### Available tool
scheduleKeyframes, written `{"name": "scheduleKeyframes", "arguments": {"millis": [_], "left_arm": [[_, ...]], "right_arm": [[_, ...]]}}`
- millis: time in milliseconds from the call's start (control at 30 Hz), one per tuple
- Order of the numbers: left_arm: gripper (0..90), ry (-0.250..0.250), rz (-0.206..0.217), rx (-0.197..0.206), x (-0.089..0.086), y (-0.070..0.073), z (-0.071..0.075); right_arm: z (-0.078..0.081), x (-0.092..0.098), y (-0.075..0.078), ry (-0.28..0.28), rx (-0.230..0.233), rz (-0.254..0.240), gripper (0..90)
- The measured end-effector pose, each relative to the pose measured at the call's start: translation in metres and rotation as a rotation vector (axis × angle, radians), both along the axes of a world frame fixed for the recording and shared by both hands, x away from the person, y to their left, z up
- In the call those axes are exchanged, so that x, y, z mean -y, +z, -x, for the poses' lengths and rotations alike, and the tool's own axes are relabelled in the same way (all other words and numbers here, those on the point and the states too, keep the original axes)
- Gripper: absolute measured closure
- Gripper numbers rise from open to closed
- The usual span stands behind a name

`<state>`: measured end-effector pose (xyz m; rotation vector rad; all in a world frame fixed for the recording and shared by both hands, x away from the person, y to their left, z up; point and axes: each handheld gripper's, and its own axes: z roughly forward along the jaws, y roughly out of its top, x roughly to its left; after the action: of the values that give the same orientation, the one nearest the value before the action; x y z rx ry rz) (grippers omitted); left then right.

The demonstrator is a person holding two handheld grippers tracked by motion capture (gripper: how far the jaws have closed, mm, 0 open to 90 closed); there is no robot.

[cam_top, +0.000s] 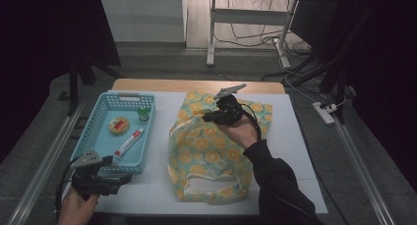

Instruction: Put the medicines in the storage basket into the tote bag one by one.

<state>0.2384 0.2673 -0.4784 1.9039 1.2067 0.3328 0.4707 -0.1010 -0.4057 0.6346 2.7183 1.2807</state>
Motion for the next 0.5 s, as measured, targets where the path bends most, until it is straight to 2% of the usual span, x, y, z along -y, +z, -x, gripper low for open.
{"name": "scheduleKeyframes", "arguments": {"millis": [500], "left_arm": [[0.0,0.075,-0.013,-0.014,-0.015,0.007,-0.037]], "right_arm": [[0.001,-0.001,0.0,0.005,0.002,-0.003,90.0]]}}
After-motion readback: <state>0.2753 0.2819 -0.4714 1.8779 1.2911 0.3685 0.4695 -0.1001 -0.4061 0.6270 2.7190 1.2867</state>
